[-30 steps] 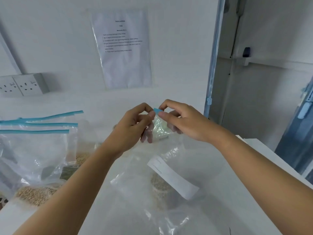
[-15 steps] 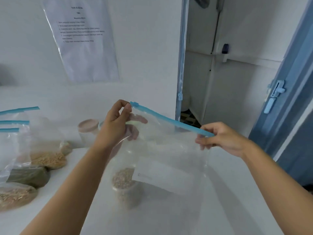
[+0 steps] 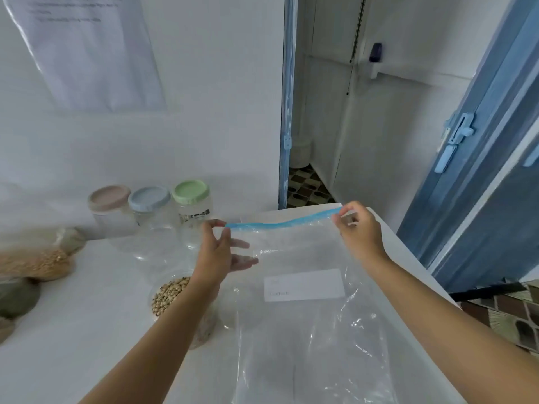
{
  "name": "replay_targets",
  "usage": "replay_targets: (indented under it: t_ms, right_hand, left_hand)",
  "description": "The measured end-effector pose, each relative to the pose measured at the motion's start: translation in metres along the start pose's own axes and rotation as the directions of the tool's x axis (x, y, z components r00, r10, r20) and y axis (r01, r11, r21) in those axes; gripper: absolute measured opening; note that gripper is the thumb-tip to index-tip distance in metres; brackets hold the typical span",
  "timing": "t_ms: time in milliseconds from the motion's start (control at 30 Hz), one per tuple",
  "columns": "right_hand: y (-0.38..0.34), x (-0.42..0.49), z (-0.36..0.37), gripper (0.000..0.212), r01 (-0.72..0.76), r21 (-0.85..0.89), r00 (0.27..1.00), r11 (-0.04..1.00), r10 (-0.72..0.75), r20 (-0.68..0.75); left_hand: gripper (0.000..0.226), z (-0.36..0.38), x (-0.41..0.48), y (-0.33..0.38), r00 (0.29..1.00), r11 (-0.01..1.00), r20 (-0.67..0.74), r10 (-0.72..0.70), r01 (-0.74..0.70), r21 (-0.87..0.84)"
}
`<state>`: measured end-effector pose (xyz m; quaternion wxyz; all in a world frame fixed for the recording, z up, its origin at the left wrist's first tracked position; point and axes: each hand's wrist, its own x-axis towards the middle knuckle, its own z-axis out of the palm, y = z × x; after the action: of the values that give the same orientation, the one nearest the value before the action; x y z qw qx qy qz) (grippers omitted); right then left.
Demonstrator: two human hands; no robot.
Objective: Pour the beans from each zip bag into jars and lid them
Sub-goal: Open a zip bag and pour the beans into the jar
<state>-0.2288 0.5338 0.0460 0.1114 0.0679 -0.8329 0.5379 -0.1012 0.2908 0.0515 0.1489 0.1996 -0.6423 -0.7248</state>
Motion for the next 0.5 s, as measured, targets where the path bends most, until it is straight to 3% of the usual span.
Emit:
replay_targets:
  t_ms: [67, 200, 333, 500]
  right_hand:
    - [0.009, 0.007, 0.002, 0.012, 0.011, -0.064, 0.999, 0.998, -0.009, 0.031]
    - [0.03, 0.013, 0.009, 0.029, 0.005, -0.15, 0.985, 0.989, 0.02, 0.169]
    - [0.057, 0.016, 0.013, 0.046, 0.085, -0.266, 0.973, 0.96, -0.023, 0.228]
    - [0.093, 0.026, 0.017, 0.052, 0.129, -0.365, 0.935, 0.922, 0.01, 0.355]
  left_hand:
    - [0.015, 0.006, 0.007, -0.007, 0.999, 0.997, 0.008, 0.049, -0.049, 0.063]
    - [0.045, 0.008, 0.032, -0.022, 0.992, 0.911, 0.069, 0.109, -0.127, 0.393]
    - [0.033, 0.013, 0.057, -0.029, 0.974, 0.6, 0.204, 0.1, -0.222, 0.768]
    - [0.024, 0.028, 0.067, -0.043, 0.961, 0.248, 0.276, -0.035, -0.259, 0.933]
